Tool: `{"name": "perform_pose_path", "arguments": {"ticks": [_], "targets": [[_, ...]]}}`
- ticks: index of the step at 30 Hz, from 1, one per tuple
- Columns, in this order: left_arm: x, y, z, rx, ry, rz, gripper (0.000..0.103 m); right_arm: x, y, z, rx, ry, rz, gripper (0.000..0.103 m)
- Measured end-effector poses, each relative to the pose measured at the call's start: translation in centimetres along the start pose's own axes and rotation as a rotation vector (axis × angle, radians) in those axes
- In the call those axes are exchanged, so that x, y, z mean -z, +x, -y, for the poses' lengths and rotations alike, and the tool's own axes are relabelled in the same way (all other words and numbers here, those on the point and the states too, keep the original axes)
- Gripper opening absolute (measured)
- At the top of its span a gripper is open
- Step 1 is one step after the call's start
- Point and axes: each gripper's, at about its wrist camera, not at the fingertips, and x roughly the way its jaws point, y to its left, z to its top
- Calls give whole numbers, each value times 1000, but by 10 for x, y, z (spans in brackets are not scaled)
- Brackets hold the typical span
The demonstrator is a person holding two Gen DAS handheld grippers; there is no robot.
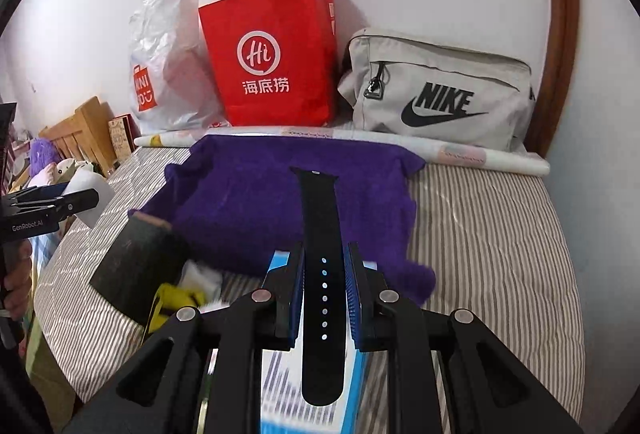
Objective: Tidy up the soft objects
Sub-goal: 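Lower the strap onto the purple towel and open the right gripper while the left carries the sponge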
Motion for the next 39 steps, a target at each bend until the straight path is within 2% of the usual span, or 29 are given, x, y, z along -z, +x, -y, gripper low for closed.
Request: {"name": "perform_pose_path", "arguments": {"ticks": [9, 22, 32, 39], "targets": [[-29, 57, 10, 35, 36, -61, 79, -34, 56, 9, -24, -14, -36, 19], [-70, 126, 20, 83, 68, -113, 79, -56, 129, 29, -49, -11, -156, 19], [-91, 175, 34, 105, 85, -162, 80, -54, 156, 30, -38, -23, -251, 19], [-96, 192, 34, 131, 86, -205, 80, -54, 166, 32, -29, -18, -287, 19]]}}
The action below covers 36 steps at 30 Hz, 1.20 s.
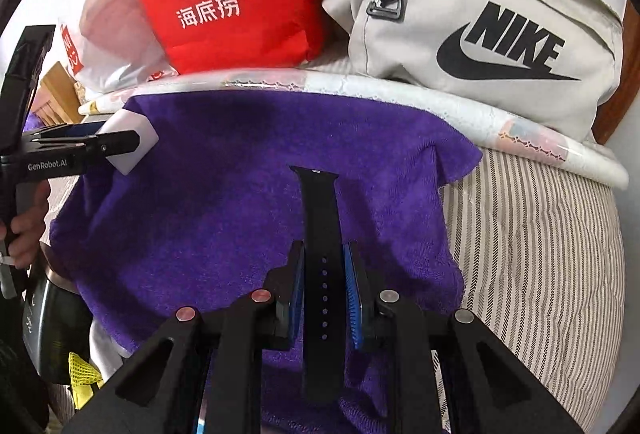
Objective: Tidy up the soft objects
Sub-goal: 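Lower the strap onto the purple towel and open the right gripper while the left carries the sponge, then lower the sponge onto the purple towel and open the left gripper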
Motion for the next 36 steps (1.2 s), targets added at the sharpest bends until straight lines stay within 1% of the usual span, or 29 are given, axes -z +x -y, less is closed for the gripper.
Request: {"name": "perform_pose_path", "arguments": {"ticks": [7, 9, 11, 13, 14, 16, 18, 21, 24, 25, 30, 36], "targets": [[-1, 5, -5, 21, -27, -28, 80, -1, 2, -1, 0, -8, -3, 20], [0, 4, -5, 18, -35, -33, 81, -2, 2, 0, -4, -6, -4, 24], [0, 4, -5, 16, -41, -45, 82, -2, 0, 0, -7, -5, 0, 45], [2, 3, -4, 8, -44, -58, 84, -1, -5, 0, -1, -8, 21, 54], [2, 3, -3, -1, -40, -62, 84, -1, -8, -1, 1, -10, 29, 56], [4, 0, 0, -17, -30, -62, 84, 0, -16, -3, 1, -9, 45, 56], [7, -4, 1, -12, -32, -65, 86, 2, -23, -5, -6, -12, 54, 56], [11, -9, 0, 12, -50, -83, 88, 7, -36, -11, -2, -27, 77, 56], [16, -16, -1, 62, -72, -96, 88, 14, -48, -14, 4, -40, 91, 56], [18, -20, -2, 67, -83, -93, 88, 16, -53, -15, 7, -42, 97, 56], [30, -48, -4, 50, -96, -35, 88, 27, -72, -19, 6, -38, 119, 56], [52, -89, -4, 45, -101, 49, 87, 51, -98, -32, -10, -33, 146, 56]]}}
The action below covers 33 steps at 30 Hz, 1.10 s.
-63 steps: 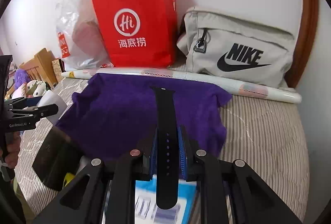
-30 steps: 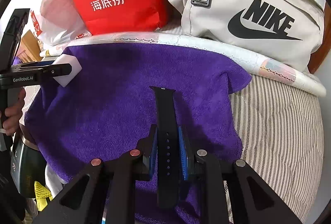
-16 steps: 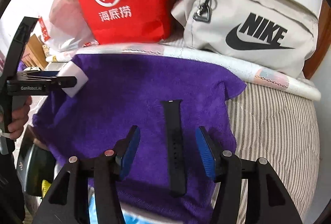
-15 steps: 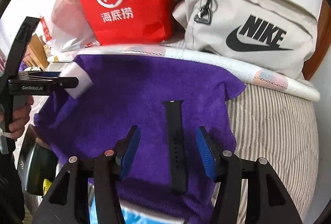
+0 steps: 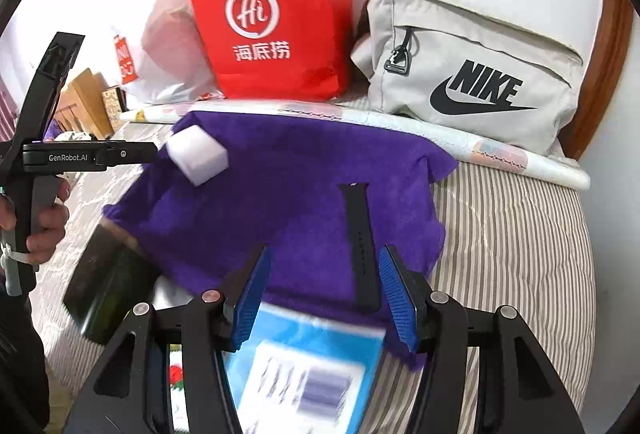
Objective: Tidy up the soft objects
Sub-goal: 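Lower the sponge onto the purple towel and open the left gripper, then grasp the white tomato-print snack packet with the right gripper while the left grasps another black strap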
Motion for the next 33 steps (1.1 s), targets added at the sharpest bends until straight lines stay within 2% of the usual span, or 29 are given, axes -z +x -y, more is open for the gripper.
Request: {"name": "perform_pose_path", "arguments": {"ticks": [3, 7, 13, 17, 26, 28, 31, 33], "targets": [[17, -24, -1, 22, -16, 27, 87, 15, -18, -13, -22, -5, 15, 57], [40, -44, -2, -10, -9, 24, 87, 37, -36, -35, -61, -29, 31, 63], [83, -66, -6, -13, -9, 42, 87, 66, -49, -66, -100, -79, 45, 70], [109, -73, -11, -39, -5, 80, 87, 80, -42, -85, -78, -143, 20, 73], [147, -69, -27, -49, -31, 73, 88, 89, -8, -110, -5, -233, -63, 75], [151, -67, -31, -34, -37, 65, 88, 90, -5, -116, 20, -265, -69, 79], [156, -63, -35, -3, -55, 56, 88, 92, 0, -125, 40, -306, -92, 79], [158, -62, -37, 20, -65, 54, 88, 92, 6, -126, 16, -304, -136, 73]]}}
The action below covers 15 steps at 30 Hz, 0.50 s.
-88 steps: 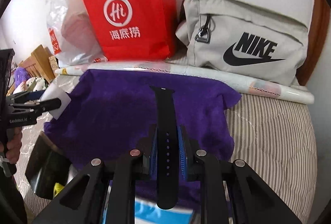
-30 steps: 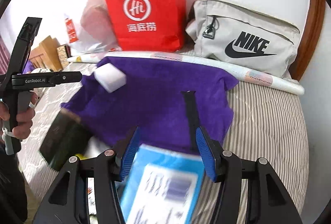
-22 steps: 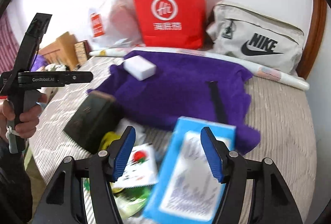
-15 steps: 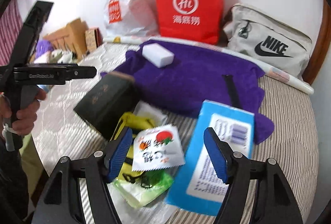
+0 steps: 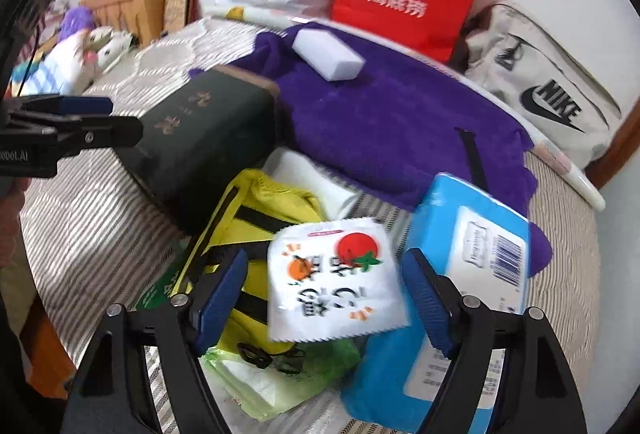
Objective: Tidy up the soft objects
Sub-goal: 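Grasp the white tomato-print snack packet with the right gripper while the left grasps another black strap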
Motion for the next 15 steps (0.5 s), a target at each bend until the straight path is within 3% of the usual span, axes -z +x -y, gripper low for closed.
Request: {"name": "perform_pose_path", "arguments": {"ticks": [1, 5, 15], "targets": [[1, 0, 0, 5, 1, -1, 88, 0, 3, 1, -24, 6, -22, 64], [4, 1, 1, 11, 7, -2, 88, 2, 3, 7, -35, 40, -23, 56], [15, -4, 6, 27, 13, -15, 88, 13, -26, 19, -76, 125, 53, 55]]}}
